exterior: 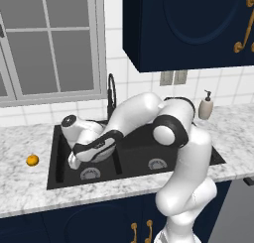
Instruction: Put the colander in the sink, put the tangerine in the colander, and turn on the sink faucet and pour water over the colander.
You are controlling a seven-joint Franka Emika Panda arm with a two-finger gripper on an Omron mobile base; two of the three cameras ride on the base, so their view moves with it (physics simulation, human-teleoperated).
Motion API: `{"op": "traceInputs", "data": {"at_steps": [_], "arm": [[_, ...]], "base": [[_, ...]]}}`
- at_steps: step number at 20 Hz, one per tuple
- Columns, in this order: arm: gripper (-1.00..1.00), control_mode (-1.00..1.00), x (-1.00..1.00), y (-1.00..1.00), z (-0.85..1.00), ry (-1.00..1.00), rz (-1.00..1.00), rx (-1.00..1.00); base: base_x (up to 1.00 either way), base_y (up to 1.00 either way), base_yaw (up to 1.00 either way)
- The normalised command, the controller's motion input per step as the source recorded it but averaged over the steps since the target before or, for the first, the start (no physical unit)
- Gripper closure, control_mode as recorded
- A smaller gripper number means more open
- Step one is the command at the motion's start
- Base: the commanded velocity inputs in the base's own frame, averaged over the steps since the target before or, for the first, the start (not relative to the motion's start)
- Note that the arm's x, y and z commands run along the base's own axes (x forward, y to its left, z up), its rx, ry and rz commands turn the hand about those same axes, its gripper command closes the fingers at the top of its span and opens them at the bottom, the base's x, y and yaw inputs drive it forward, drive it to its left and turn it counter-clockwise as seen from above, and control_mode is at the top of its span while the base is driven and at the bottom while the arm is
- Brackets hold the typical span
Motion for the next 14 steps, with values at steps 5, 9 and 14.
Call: {"op": "traceInputs", "data": {"at_steps": [5,9,14], "arm": [[1.0,-1.0,0.1,0.3,-0.4,0.0,0.11,-0.01],[1.0,-1.0,0.0,0.33,-0.3,0.0,0.12,0.0],[1.0,-1.0,0.0,-0.09,-0.35,0.04,0.08,0.0]], "base": [[0.0,0.0,0.0],[0.0,0.0,0.0],[0.0,0.0,0.0]]}}
